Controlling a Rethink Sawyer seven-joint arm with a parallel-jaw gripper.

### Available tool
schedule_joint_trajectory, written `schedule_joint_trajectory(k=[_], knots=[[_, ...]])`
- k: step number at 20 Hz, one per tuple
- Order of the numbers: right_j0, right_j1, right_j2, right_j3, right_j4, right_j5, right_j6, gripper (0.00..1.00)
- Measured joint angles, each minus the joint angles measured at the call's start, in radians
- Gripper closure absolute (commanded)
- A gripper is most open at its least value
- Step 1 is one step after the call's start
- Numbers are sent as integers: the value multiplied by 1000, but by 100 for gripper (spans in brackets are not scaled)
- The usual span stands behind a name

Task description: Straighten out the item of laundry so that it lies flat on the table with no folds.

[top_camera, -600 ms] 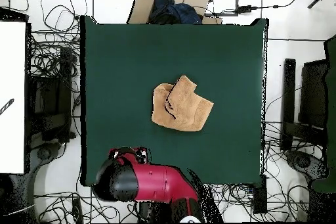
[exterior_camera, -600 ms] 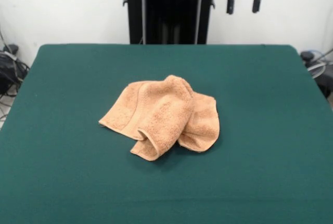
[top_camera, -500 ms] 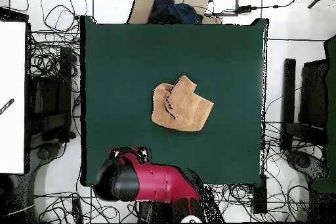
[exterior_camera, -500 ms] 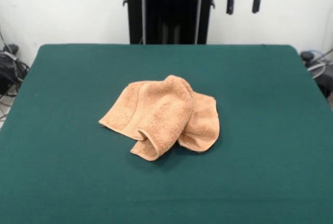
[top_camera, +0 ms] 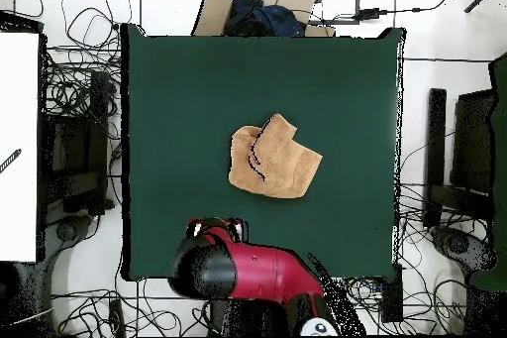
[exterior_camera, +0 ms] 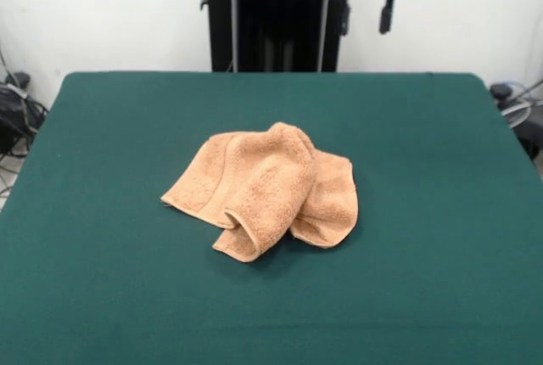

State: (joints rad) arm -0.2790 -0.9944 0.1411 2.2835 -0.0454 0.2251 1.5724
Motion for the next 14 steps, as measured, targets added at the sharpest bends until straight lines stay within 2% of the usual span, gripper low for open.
schedule_joint_trajectory(k=[14], knots=[[-165, 44, 65, 0, -137, -1, 0, 0]])
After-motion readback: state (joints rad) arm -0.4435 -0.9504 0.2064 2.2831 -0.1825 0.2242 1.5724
